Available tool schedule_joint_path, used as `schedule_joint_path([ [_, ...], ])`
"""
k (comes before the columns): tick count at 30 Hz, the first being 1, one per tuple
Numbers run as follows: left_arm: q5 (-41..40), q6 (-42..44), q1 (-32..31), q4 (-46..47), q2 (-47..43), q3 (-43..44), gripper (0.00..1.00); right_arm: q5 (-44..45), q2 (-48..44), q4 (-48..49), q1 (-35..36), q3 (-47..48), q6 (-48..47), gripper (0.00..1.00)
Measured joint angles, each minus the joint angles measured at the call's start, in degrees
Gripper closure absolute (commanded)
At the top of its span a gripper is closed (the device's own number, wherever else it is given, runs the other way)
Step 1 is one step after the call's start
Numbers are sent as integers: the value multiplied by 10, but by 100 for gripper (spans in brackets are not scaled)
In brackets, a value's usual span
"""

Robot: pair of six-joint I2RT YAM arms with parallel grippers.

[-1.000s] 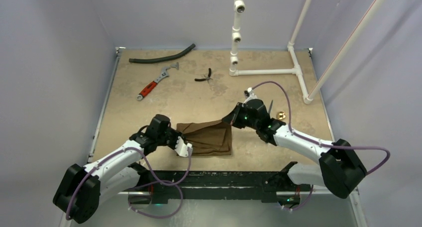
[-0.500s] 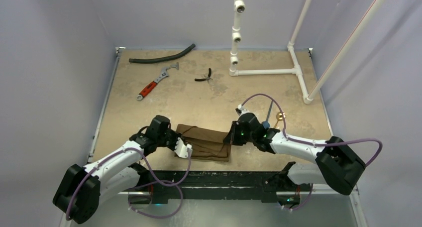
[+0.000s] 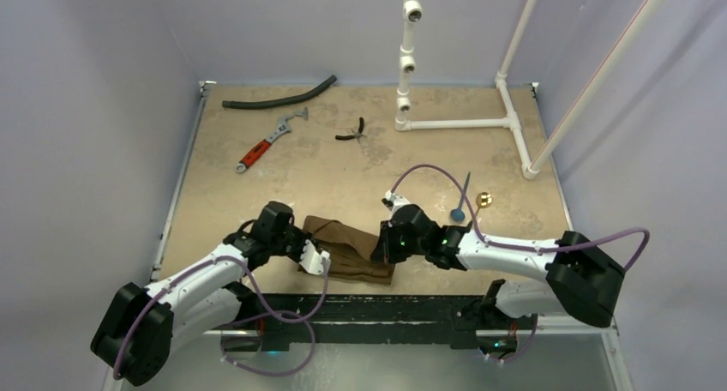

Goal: Fold the napkin into a case and place the utensils inside
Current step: Smooth out the 2/3-rectangle-folded napkin at the center of the board.

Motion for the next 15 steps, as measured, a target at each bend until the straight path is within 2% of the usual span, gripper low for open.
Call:
schedule_joint_path([
  [8,-5,-8,0,1,0,-6,100,20,47,-15,7,-7,-6,100],
  [15,-18,-43,-1,10,1,-6,100,16,86,59,12,-26,10,100],
])
